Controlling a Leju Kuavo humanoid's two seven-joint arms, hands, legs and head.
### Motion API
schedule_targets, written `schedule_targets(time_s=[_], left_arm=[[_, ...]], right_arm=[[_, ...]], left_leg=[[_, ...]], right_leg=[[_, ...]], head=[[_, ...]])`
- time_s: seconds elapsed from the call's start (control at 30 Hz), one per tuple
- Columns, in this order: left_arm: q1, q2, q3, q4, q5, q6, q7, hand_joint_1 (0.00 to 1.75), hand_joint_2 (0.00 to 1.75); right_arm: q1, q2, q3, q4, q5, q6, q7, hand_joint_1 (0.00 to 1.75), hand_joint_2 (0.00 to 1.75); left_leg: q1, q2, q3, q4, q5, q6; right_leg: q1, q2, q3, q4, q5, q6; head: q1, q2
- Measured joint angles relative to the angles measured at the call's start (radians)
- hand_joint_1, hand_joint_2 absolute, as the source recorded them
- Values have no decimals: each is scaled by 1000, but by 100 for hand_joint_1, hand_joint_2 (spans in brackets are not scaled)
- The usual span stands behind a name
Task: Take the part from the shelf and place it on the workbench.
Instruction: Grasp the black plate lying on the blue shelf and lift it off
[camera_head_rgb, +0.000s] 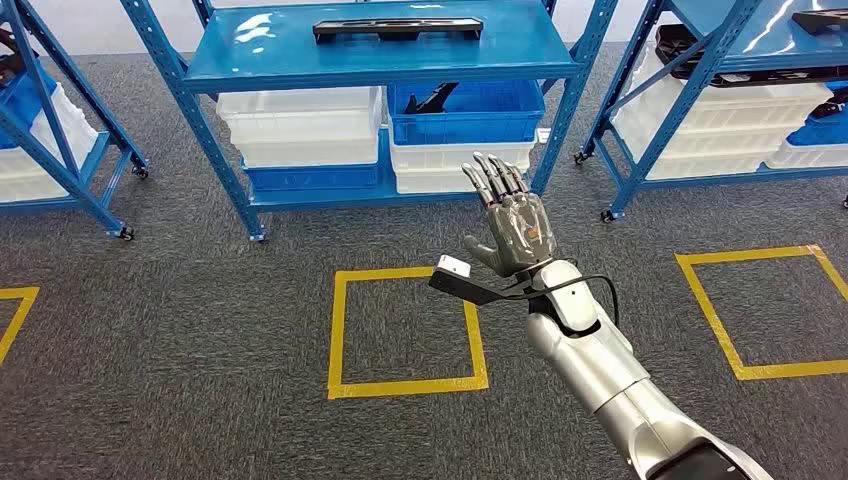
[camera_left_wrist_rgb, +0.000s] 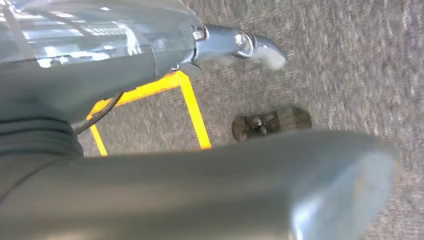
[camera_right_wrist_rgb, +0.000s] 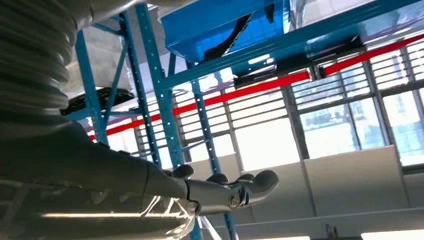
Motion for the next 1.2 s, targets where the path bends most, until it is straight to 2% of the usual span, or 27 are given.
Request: schedule_targets(time_s=[0.03, 0.1, 0.13, 0.2, 0.23, 0.27, 0.3, 0.4, 0.43, 0.47, 0.57, 0.6, 0.63, 0.67, 0.7, 0.73, 0.8, 0.83, 0.9, 0.93, 0.97, 1.07, 1.1, 1.13, 1.17, 1.2], left_arm=[[0, 0, 0, 0, 0, 0, 0, 0, 0], [1, 0, 0, 0, -1, -1, 0, 0, 0], [2, -1, 0, 0, -2, -2, 0, 0, 0], [2, -1, 0, 0, -3, -2, -1, 0, 0], [2, 0, 0, 0, -3, -2, -2, 0, 0], [1, 0, 0, 0, -3, -1, -2, 0, 0], [1, 1, 0, 0, -3, -1, -3, 0, 0], [2, 0, -1, 0, -5, -2, -3, 0, 0], [1, 0, -1, 0, -6, -2, -4, 0, 0], [0, 0, -1, 0, -6, -2, -5, 0, 0], [1, 0, -2, 0, -6, -2, -6, 0, 0], [2, 0, -2, 0, -6, -2, -5, 0, 0], [3, -1, -2, 0, -6, -2, -6, 0, 0], [3, -1, -2, 0, -6, -2, -6, 0, 0], [3, -1, -2, 0, -6, -2, -6, 0, 0], [3, -1, -2, 0, -6, -2, -6, 0, 0], [2, -1, -2, 0, -6, -2, -6, 0, 0], [2, -1, -2, 0, -6, -2, -6, 0, 0], [3, -1, -2, 0, -6, -2, -6, 0, 0], [2, -1, -2, 0, -7, -2, -6, 0, 0], [1, -1, -2, 0, -7, -1, -6, 0, 0], [-1, -1, -2, 0, -7, 0, -6, 0, 0], [0, -1, -2, 0, -8, 0, -5, 0, 0], [1, -1, -2, 0, -8, -1, -5, 0, 0], [2, -1, -2, 0, -9, -1, -5, 0, 0], [2, -1, -2, 0, -9, -1, -5, 0, 0]], right_arm=[[2, -1, 0, 0, 0, 0, 1, 0, 175], [7, -2, 2, 0, 0, 0, 2, 0, 175], [9, -2, 3, 0, 0, 0, 2, 0, 175], [11, -3, 5, 0, 1, -1, 3, 0, 175], [11, -4, 7, 0, 1, -1, 3, 0, 175], [13, -4, 8, 1, 2, -1, 3, 0, 175], [16, -6, 8, 1, 3, -1, 4, 0, 175], [19, -8, 8, -1, 5, -2, 6, 0, 175], [17, -8, 8, -1, 5, -3, 6, 0, 175], [16, -8, 8, -2, 5, -3, 6, 0, 175], [16, -9, 9, -2, 6, -3, 6, 0, 175], [18, -9, 9, -2, 6, -3, 7, 0, 175], [19, -9, 9, -2, 6, -3, 7, 0, 175], [19, -8, 9, -2, 6, -3, 7, 0, 175], [19, -8, 9, -3, 6, -3, 7, 0, 175], [19, -8, 9, -3, 6, -3, 7, 0, 175], [17, -8, 9, -3, 6, -3, 7, 0, 175], [17, -8, 9, -3, 6, -3, 7, 0, 175], [15, -8, 8, -4, 6, -4, 8, 0, 175], [14, -8, 8, -5, 6, -4, 8, 0, 175], [12, -8, 8, -5, 6, -4, 8, 0, 175], [15, -9, 8, -5, 8, -4, 10, 0, 175], [17, -10, 8, -5, 8, -4, 11, 0, 175], [19, -10, 8, -5, 8, -4, 12, 0, 175], [19, -10, 8, -5, 9, -4, 12, 0, 175], [19, -10, 8, -5, 9, -4, 12, 0, 175]], left_leg=[[0, -1, 0, 0, -1, 0], [4, -2, 4, 1, -6, -4], [7, -3, 9, 2, -11, -8], [15, -6, 25, 3, -25, -22], [18, -7, 32, 6, -32, -30], [18, -8, 35, 6, -39, -37], [16, -8, 39, 4, -43, -44], [16, -3, 51, 11, -45, -56], [16, 3, 41, 38, -49, -58], [17, 8, 16, 86, -60, -60], [16, 14, -109, 269, -116, -63], [16, 14, -137, 290, -117, -63], [16, 15, -147, 276, -99, -63], [16, 15, -141, 227, -61, -62], [16, 18, -123, 155, -9, -61], [16, 21, -107, 92, 27, -59], [12, 29, -90, 24, 51, -53], [11, 29, -89, 21, 44, -47], [11, 25, -74, 15, 51, -33], [11, 23, -64, 13, 51, -26], [11, 22, -56, 11, 48, -20], [5, 15, -40, 8, 32, -7], [2, 13, -32, 8, 25, -4], [-1, 10, -23, 8, 17, -3], [-5, 8, -12, 7, 9, -2], [-8, 6, -1, 7, 2, -1]], right_leg=[[0, 0, -18, 26, -6, 0], [-2, 0, -48, 52, 2, 2], [-3, 0, -49, 29, 30, 4], [-9, 1, -11, -92, 117, 11], [-9, 1, 7, -151, 135, 13], [-9, 2, 23, -188, 146, 10], [-7, 1, 29, -201, 139, 3], [-6, 2, 56, -213, 134, -24], [-8, 3, 69, -217, 130, -31], [-9, 3, 81, -221, 125, -37], [-8, 3, 108, -223, 104, -45], [-9, 3, 119, -224, 96, -45], [-9, 3, 132, -225, 87, -44], [-11, 3, 147, -227, 78, -42], [-13, 3, 159, -230, 68, -39], [-13, 3, 171, -232, 59, -34], [-11, 4, 188, -242, 46, -21], [-8, 4, 197, -246, 45, -13], [-7, 3, 211, -250, 46, -2], [-7, 3, 206, -232, 44, 1], [-7, 3, 187, -195, 36, 2], [0, 3, 56, -11, -31, 0], [3, 3, 20, 21, -47, -3], [7, 3, 1, 19, -40, -6], [11, 3, -1, -19, -8, -12], [18, 3, 8, -80, 45, -21]], head=[[1, 0], [4, 0], [6, 0], [10, 0], [13, 0], [15, 0], [14, 0], [3, 0], [-2, 0], [-8, 0], [-20, 0], [-21, 0], [-21, 0], [-22, 0], [-23, 0], [-25, 0], [-29, 0], [-30, 0], [-27, 0], [-25, 0], [-21, 0], [-7, 0], [-3, 0], [2, 0], [7, 0], [11, 0]])
